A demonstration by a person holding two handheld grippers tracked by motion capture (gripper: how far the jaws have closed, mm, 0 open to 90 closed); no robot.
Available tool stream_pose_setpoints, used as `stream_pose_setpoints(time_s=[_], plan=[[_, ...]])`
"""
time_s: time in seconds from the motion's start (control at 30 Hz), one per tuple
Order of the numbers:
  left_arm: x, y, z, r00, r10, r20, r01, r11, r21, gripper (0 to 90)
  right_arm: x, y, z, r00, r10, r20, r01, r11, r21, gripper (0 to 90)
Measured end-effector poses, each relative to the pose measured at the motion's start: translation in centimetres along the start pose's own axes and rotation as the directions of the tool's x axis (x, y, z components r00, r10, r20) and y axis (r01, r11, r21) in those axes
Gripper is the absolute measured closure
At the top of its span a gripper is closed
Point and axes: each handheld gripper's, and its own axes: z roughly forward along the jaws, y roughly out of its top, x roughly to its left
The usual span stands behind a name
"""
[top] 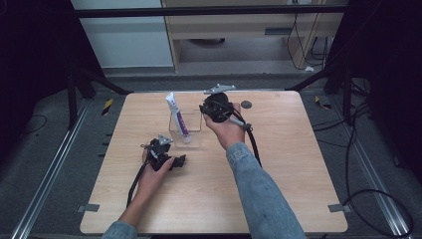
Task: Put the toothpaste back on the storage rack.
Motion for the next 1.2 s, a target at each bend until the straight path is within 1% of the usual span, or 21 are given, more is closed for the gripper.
stream_pose_setpoints(time_s=[0.17, 0.33, 0.43, 0.6, 0.77, 0.87, 0.9, 0.93, 1.0, 1.2], plan=[[0.0, 0.0, 0.0, 1.0, 0.002, 0.0, -0.002, 1.0, 0.002, 0.0, -0.8, 0.0, -0.4, 0.9999, 0.001, 0.014, -0.001, 0.9999, 0.017, 79.3], [0.0, 0.0, 0.0, 1.0, 0.001, -0.001, -0.001, 1.0, 0.002, 0.0, -1.4, 0.0, -0.5, 0.9999, 0.002, 0.013, -0.002, 0.9995, 0.032, 78.5], [0.0, 0.0, 0.0, 1.0, 0.001, -0.001, -0.001, 1.0, 0.002, 0.0, -1.6, -0.1, -0.5, 1.0, -0.003, 0.008, 0.002, 0.9989, 0.047, 76.0], [0.0, 0.0, 0.0, 1.0, 0.0, 0.0, 0.0, 1.0, 0.002, 0.0, -2.1, -0.3, -0.5, 0.9999, 0.0, -0.01, 0.001, 0.9975, 0.07, 69.0], [0.0, 0.0, 0.0, 1.0, 0.001, -0.002, -0.001, 1.0, 0.001, 0.0, -2.7, -0.5, -0.7, 0.9998, 0.016, -0.006, -0.016, 0.9976, 0.068, 57.3], [0.0, 0.0, 0.0, 1.0, 0.001, -0.001, -0.001, 1.0, 0.001, 0.0, -3.0, -0.8, -0.6, 0.9994, 0.034, -0.01, -0.033, 0.9962, 0.081, 50.9], [0.0, 0.0, 0.0, 1.0, 0.001, -0.001, -0.001, 1.0, 0.001, 0.0, -3.2, -1.0, -0.5, 0.9992, 0.037, -0.013, -0.035, 0.9956, 0.087, 49.4], [0.0, 0.0, 0.0, 1.0, 0.0, -0.001, 0.0, 1.0, 0.001, 0.0, -3.3, -1.1, -0.5, 0.9992, 0.038, -0.014, -0.037, 0.9952, 0.091, 49.7], [0.0, 0.0, 0.0, 1.0, 0.0, -0.001, 0.0, 1.0, 0.001, 0.0, -3.5, -1.3, -0.5, 0.9992, 0.038, -0.015, -0.037, 0.9953, 0.089, 47.4], [0.0, 0.1, 0.0, 1.0, 0.0, -0.001, 0.0, 1.0, 0.001, 0.0, -4.4, -1.9, -0.5, 0.9984, 0.057, -0.008, -0.056, 0.9935, 0.099, 35.8]])
